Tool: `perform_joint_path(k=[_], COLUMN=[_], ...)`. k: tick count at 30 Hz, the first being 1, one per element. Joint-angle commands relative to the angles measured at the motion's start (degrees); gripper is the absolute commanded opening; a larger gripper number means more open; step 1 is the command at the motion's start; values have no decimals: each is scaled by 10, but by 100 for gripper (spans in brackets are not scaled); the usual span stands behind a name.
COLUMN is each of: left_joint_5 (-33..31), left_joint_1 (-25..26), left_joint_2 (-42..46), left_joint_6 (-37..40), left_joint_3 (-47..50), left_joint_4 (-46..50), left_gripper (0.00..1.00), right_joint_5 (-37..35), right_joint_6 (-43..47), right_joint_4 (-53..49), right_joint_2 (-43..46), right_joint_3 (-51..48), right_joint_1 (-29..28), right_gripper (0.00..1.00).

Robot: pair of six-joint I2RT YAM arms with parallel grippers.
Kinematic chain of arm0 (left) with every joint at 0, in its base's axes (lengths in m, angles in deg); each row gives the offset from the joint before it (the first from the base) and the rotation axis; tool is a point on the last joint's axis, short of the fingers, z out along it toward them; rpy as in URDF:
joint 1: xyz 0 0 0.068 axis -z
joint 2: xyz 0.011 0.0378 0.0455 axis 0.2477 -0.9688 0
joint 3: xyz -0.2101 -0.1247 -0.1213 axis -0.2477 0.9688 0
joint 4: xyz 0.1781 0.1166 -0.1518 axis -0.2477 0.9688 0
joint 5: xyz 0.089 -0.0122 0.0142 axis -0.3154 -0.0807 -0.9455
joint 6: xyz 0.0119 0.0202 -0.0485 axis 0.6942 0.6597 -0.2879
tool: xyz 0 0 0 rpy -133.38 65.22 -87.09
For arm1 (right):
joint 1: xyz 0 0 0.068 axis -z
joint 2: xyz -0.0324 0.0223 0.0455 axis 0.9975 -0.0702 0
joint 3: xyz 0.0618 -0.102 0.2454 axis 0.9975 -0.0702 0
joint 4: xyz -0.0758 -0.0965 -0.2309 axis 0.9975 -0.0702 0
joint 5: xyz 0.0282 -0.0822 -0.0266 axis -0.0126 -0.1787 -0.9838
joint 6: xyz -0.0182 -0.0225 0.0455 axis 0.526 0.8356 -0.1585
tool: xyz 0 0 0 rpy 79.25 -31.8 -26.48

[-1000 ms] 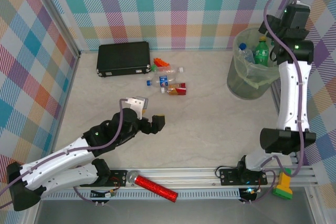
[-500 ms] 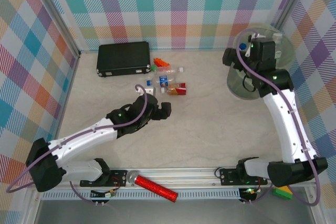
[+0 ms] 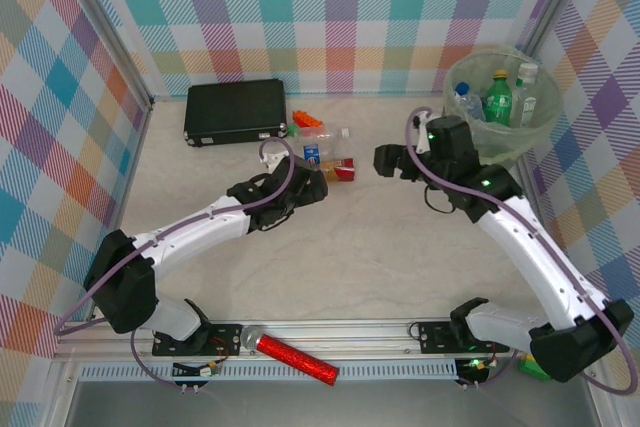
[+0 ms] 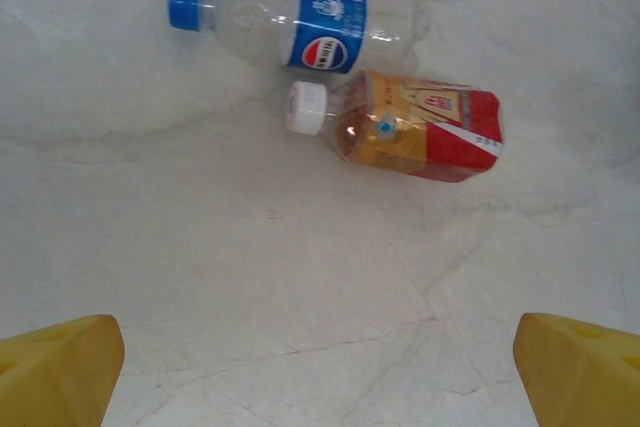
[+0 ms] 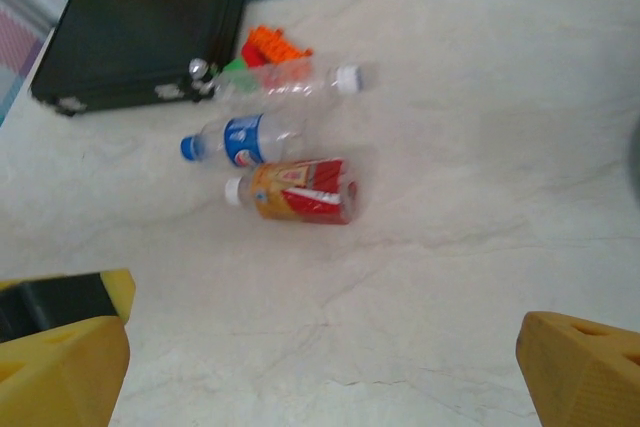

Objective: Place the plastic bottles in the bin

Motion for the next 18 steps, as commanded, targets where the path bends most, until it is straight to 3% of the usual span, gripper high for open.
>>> perform_joint_path(k=[1,7,18], left_joint_5=[-56,-83,-91], left_joint_1=[-5,-7,-7], left_joint_2=[45,140,285], left_joint_6=[-16,-9,-3], left_joint_3=[-4,37,78], left_joint_4=[48,88,161], left_gripper=[99,100,100], right_joint_5=[36,99,96], right_joint_6=[23,58,132], right_joint_4=[57,116,18], right_joint_2=[-59,-200,-486], right_joint_3=[-2,39,282], right_joint_1=[-13,-14,-14], right_gripper=[99,99,99])
